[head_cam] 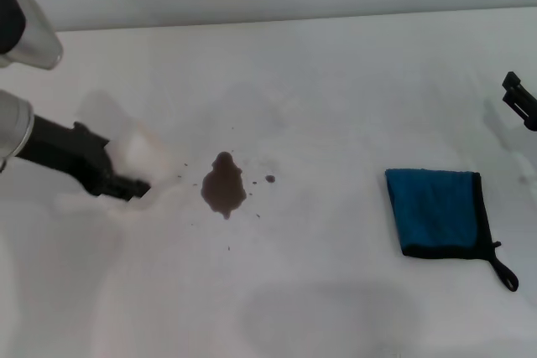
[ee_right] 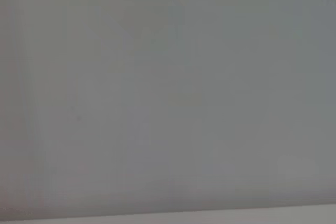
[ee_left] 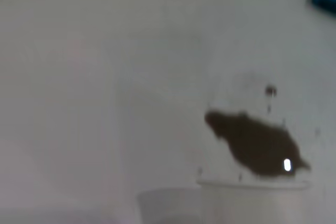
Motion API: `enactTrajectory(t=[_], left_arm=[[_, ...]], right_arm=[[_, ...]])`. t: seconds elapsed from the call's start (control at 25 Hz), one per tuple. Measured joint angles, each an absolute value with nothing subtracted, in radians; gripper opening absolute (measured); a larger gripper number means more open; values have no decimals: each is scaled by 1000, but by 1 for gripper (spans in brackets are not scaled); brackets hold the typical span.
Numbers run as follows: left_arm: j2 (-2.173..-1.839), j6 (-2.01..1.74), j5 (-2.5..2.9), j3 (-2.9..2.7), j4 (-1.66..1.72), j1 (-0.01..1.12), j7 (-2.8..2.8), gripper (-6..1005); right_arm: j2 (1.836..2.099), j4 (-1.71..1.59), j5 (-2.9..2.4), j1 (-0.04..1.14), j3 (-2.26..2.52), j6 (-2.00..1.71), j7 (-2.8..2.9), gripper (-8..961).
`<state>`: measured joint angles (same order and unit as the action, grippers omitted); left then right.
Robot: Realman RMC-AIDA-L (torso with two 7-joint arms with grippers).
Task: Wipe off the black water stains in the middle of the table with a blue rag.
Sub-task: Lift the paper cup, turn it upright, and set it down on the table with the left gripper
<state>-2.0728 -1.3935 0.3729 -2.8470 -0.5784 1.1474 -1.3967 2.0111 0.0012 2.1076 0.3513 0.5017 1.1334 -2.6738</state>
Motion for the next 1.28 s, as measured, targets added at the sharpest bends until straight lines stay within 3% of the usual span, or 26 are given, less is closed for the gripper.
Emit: enactTrajectory(t=[0.52,1.28], left_arm=[[-2076,-1487,65,-2847,-638,1071,-1301,565],[-2081,-1617,-472,-2846,-568,722,-1014,556]], right_arm=[[2009,-5,2108,339,502,1165,-2669,871],[2006,-14,2099,331,512,1189,-2670,871]])
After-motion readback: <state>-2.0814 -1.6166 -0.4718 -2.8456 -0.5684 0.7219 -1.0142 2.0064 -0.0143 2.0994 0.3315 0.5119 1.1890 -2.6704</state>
